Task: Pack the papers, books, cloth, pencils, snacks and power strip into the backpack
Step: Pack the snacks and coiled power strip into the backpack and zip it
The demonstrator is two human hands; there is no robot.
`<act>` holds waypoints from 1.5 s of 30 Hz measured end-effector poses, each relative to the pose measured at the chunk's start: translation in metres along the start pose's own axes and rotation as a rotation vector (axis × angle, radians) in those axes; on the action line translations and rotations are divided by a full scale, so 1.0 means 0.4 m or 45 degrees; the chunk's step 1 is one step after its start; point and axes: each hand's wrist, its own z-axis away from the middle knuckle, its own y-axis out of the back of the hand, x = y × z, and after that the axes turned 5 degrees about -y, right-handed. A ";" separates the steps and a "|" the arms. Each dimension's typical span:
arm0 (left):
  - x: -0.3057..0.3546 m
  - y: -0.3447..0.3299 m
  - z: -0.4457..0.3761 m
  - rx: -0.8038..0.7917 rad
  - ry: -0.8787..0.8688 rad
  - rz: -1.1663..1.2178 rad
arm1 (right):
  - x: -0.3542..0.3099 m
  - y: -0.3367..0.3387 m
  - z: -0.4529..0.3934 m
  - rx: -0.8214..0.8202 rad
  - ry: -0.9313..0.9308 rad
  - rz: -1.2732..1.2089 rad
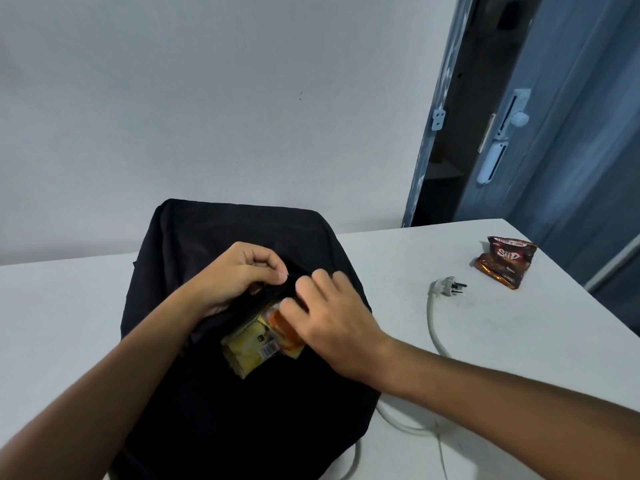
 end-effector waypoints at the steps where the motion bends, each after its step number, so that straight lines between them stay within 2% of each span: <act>1: 0.001 -0.001 0.000 0.001 0.002 0.004 | 0.011 -0.002 -0.001 -0.031 -0.075 -0.052; 4: 0.000 -0.001 -0.001 0.012 -0.007 -0.010 | 0.043 -0.013 -0.017 -0.288 -0.469 -0.246; 7: 0.001 -0.003 -0.001 -0.001 -0.004 -0.023 | 0.084 -0.025 -0.036 -0.478 -0.720 -0.411; 9: 0.002 -0.007 -0.001 -0.010 -0.001 -0.040 | 0.096 -0.022 -0.044 -0.468 -0.704 -0.352; 12: 0.002 -0.007 -0.002 0.003 0.002 -0.046 | 0.082 -0.021 -0.042 -0.432 -0.559 -0.306; 14: 0.002 -0.007 0.001 0.011 0.009 -0.035 | 0.074 -0.018 -0.039 -0.431 -0.560 -0.340; 20: 0.001 -0.014 0.000 -0.007 0.001 -0.074 | 0.072 -0.028 -0.049 -0.491 -0.522 -0.139; 22: 0.001 -0.012 -0.001 0.006 0.002 -0.079 | 0.084 -0.024 -0.058 -0.602 -0.471 -0.265; 25: -0.002 -0.010 0.000 0.008 0.002 -0.094 | 0.143 0.002 -0.073 -0.871 -0.488 -0.779; 26: -0.004 -0.009 -0.001 0.008 0.003 -0.102 | 0.166 0.010 -0.073 -0.846 -0.546 -1.007; 27: -0.005 -0.008 0.000 0.010 0.002 -0.117 | 0.190 0.014 -0.068 -0.721 -0.640 -1.223; 28: -0.007 -0.009 -0.002 0.011 0.000 -0.133 | 0.219 0.008 -0.057 -0.542 -0.759 -1.373; 29: -0.007 -0.009 -0.004 0.012 0.001 -0.147 | 0.255 -0.005 -0.041 -0.354 -0.870 -1.386; 31: -0.007 -0.010 -0.006 0.012 0.009 -0.153 | 0.346 -0.052 0.008 -0.097 -1.005 -1.008; 33: -0.006 -0.011 -0.006 0.009 0.013 -0.151 | 0.453 -0.098 0.073 -0.116 -1.133 -0.550; 34: -0.006 -0.011 -0.006 0.010 0.012 -0.147 | 0.504 -0.119 0.110 -0.232 -1.212 -0.381; 37: -0.005 -0.013 -0.009 0.017 0.008 -0.136 | 0.609 -0.157 0.226 -0.747 -1.428 0.076; 39: -0.007 -0.014 -0.012 0.020 0.012 -0.135 | 0.636 -0.169 0.285 -0.920 -1.601 0.138; 41: -0.009 -0.015 -0.014 0.019 0.006 -0.142 | 0.643 -0.184 0.319 -0.934 -1.725 0.090; 45: -0.009 -0.014 -0.014 0.012 -0.002 -0.131 | 0.643 -0.199 0.333 -0.778 -1.511 0.261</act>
